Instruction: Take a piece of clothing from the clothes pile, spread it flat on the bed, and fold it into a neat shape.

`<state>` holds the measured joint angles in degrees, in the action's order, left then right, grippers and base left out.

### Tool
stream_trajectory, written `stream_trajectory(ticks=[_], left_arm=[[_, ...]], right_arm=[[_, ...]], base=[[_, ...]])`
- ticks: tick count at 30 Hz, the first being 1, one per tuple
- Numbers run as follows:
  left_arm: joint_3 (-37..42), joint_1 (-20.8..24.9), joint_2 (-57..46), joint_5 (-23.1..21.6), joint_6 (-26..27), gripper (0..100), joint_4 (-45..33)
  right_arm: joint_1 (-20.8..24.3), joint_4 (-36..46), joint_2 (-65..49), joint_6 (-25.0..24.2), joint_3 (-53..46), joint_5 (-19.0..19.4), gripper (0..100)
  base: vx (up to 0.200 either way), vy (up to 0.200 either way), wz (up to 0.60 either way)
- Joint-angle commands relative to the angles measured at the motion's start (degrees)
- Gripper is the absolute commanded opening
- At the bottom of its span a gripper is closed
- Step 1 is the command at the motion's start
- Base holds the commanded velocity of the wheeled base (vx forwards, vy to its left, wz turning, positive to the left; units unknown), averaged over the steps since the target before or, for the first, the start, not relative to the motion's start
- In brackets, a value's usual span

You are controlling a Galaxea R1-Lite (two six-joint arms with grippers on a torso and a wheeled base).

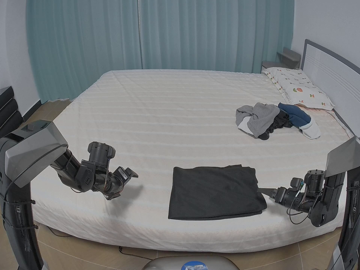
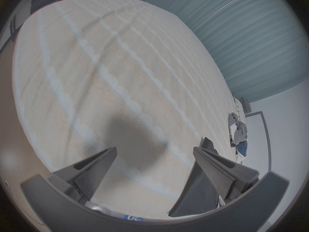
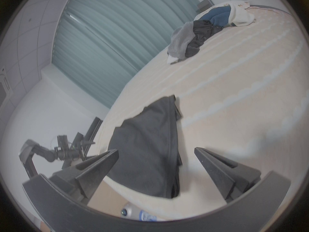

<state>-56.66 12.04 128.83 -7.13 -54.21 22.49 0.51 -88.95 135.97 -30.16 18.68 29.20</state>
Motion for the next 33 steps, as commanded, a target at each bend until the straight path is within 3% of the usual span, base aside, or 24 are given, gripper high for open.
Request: stream_trajectory(ticks=[1, 8, 25, 26, 33], left_arm=[[-0.6, 0.0, 0.0, 0.0, -0.2, 100, -0.3], [-0.6, 0.0, 0.2, 0.0, -0.2, 100, 0.0], [-0.6, 0.1, 0.5, 0.9, -0.1, 100, 0.2], [-0.6, 0.1, 0.5, 0.9, -0.1, 100, 0.2], [-0.6, 0.1, 0.5, 0.9, -0.1, 100, 0.2]], right_arm=[[0.5, -0.1, 0.5, -4.1, 6.1, -1.5, 100], [2.7, 4.4, 6.7, -6.3, 17.4, -8.8, 100], [5.1, 4.8, 10.7, -10.5, 24.7, -9.9, 100], [5.0, 4.9, 10.9, -10.5, 24.7, -9.9, 0], [4.5, 4.8, 11.0, -10.6, 24.6, -10.0, 0]], base=[[0.2, 0.0, 0.0], [0.2, 0.0, 0.0], [0.0, 0.0, 0.0], [0.0, 0.0, 0.0], [0.0, 0.0, 0.0]])
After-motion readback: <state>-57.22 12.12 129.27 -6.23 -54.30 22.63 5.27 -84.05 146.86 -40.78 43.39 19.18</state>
